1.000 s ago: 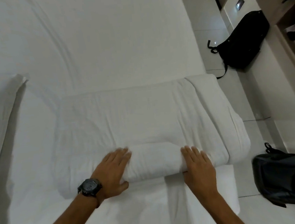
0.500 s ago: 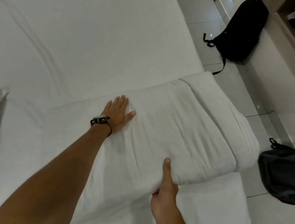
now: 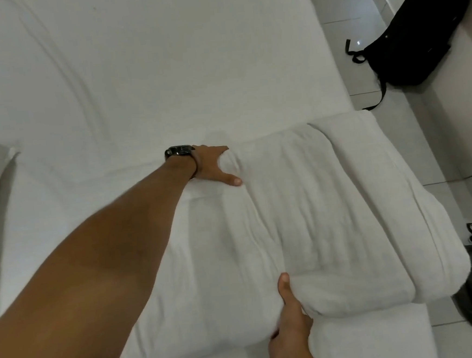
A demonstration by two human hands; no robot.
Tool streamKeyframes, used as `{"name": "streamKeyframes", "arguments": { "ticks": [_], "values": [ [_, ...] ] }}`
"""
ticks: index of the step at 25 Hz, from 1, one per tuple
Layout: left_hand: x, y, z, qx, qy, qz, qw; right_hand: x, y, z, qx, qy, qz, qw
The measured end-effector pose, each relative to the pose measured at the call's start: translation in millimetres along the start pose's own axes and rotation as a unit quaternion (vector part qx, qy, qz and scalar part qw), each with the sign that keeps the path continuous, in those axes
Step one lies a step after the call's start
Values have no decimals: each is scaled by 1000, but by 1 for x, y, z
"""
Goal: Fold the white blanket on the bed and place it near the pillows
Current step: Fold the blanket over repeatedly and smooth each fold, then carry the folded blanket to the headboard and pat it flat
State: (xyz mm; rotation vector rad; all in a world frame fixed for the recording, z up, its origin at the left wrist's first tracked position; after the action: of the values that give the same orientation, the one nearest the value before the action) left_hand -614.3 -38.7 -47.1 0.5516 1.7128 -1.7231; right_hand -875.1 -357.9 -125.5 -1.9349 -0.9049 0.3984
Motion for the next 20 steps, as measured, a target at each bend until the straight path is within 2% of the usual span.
{"name": "streamKeyframes", "arguments": {
  "ticks": [3, 6, 9, 14, 17, 20],
  "values": [
    [-2, -19, 9, -6, 80, 6, 997, 19, -39, -23, -7, 78, -20, 997],
    [-1, -51, 19, 1, 106, 45, 993, 22, -75, -48, 0, 136, -62, 989],
    [1, -102, 23, -15, 94, 73, 993, 10, -111, -69, 2, 112, -81, 990],
    [31, -211, 18, -65, 35, 63, 995, -42, -173, -87, 15, 31, -117, 993],
    [56, -289, 2, -110, -4, 78, 991, -73, -212, -88, 58, -14, -165, 984],
    [79, -358, -19, -148, -42, 83, 984, -83, -252, -83, 60, -63, -217, 972]
  ]
}}
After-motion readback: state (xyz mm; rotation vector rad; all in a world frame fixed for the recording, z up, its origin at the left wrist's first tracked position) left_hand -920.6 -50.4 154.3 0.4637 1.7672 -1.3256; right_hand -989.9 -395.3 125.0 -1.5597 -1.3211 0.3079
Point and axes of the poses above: each hand's wrist, its own y-axis towards the middle knuckle, its own x-axis out of the palm, z = x × y, the point moved 3 cm from there along y, towards the middle knuckle, and after that the axes turned 13 degrees about y, right-handed, at the moved point
